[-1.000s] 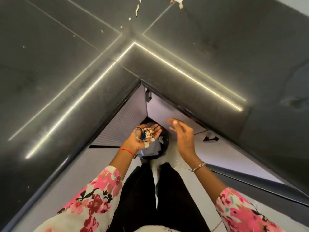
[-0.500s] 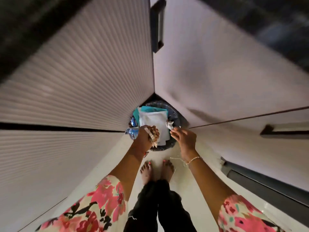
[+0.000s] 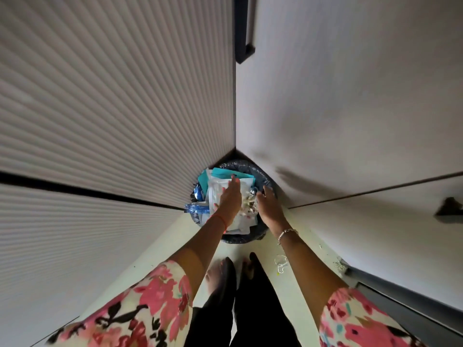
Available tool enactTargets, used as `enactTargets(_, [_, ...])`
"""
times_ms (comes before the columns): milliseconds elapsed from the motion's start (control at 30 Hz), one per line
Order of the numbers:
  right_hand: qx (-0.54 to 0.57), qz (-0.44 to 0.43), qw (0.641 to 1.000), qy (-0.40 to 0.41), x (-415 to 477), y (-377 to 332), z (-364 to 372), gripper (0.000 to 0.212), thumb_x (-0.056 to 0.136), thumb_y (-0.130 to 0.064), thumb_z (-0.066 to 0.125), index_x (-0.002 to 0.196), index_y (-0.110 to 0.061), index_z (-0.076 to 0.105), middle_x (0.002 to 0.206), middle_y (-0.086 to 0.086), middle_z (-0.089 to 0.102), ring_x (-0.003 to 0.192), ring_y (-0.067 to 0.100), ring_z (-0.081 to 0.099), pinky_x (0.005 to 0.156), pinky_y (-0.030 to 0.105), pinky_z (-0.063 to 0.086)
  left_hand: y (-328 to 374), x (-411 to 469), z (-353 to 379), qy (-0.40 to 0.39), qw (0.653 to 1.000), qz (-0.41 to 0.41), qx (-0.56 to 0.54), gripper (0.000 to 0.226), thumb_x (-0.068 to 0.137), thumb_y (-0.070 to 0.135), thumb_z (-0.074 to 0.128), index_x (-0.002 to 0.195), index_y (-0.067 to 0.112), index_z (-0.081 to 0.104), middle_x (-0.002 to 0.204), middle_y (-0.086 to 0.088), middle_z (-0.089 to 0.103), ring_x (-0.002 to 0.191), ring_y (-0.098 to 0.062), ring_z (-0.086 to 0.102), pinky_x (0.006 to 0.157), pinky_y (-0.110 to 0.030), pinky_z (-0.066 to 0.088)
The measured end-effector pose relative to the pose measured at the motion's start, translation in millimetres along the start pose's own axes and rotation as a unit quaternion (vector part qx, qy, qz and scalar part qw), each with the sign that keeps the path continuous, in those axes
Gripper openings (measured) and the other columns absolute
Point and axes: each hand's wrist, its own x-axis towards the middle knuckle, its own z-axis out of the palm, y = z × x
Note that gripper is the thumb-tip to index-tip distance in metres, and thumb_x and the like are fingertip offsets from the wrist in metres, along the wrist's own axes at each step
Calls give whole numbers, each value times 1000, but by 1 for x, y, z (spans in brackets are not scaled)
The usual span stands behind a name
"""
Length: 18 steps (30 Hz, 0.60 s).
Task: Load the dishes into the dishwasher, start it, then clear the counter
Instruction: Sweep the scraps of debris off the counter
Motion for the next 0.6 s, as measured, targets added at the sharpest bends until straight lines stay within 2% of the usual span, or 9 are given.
enactTargets(33, [-44,-28,999,-16,-7,-7,-5,41,100,-14,34,138,-2,36,143,17,37,132,29,38,98,16,36,8,-9,-5,17,999,18,32,47,103,31,26,144,9,34,148,-13,37,138,-32,32,116,-43,25])
enactTargets(133, [-192,-91,975,-62,-41,-43,-35,48,102,-20,31,144,2,23,153,19,21,142,27,20,115,34,18,38,-46,-28,65,993,60,83,51,93,-4,37,143,5,35,132,-23,51,122,-34,48,101,-33,37])
enactTargets(200, [-253,-103,959,-76,-65,-71,-56,53,102,-24,31,146,-1,17,155,18,15,144,27,17,116,37,17,59,-77,-45,17,985,109,130,62,87,-10,42,145,9,31,146,-19,37,135,-32,35,110,-33,28])
enactTargets(267, [-313,-127,938,-81,-95,-106,-81,56,101,-28,34,148,-4,15,156,18,12,143,28,21,115,38,23,86,-110,-66,-23,963,121,238,62,93,8,50,148,19,24,158,-9,12,146,-29,10,118,-41,13])
enactTargets(333, [-325,-149,931,-73,-125,-145,-106,56,99,-27,40,148,-8,19,156,15,16,139,29,31,111,38,32,119,-152,-92,-35,940,126,315,61,98,31,46,150,30,15,160,-1,4,147,-29,0,118,-53,6])
enactTargets(367, [-315,-147,935,-72,-139,-163,-118,54,98,-25,41,147,-9,22,155,13,20,137,29,34,110,39,34,132,-170,-102,-30,927,142,347,58,99,33,41,150,33,12,160,1,11,147,-28,5,117,-56,7])
enactTargets(433, [-294,-159,940,-68,-172,-202,-142,48,99,-24,39,143,-10,29,151,11,30,132,29,40,104,39,37,159,-213,-123,4,895,190,404,62,98,18,37,150,34,7,149,-6,38,135,-30,36,113,-59,17])
enactTargets(500, [-293,-215,931,-33,-202,-236,-163,41,99,-26,38,137,-11,38,136,13,49,120,30,51,94,39,43,184,-252,-142,44,876,249,410,76,92,6,39,150,31,-3,138,-14,49,120,-35,49,105,-55,32])
enactTargets(600, [-272,-295,915,43,-236,-277,-190,34,98,-23,40,129,-12,49,120,12,62,109,29,58,88,39,46,218,-291,-165,65,895,342,280,80,85,-3,46,151,25,11,148,-9,36,130,-30,41,100,-37,39])
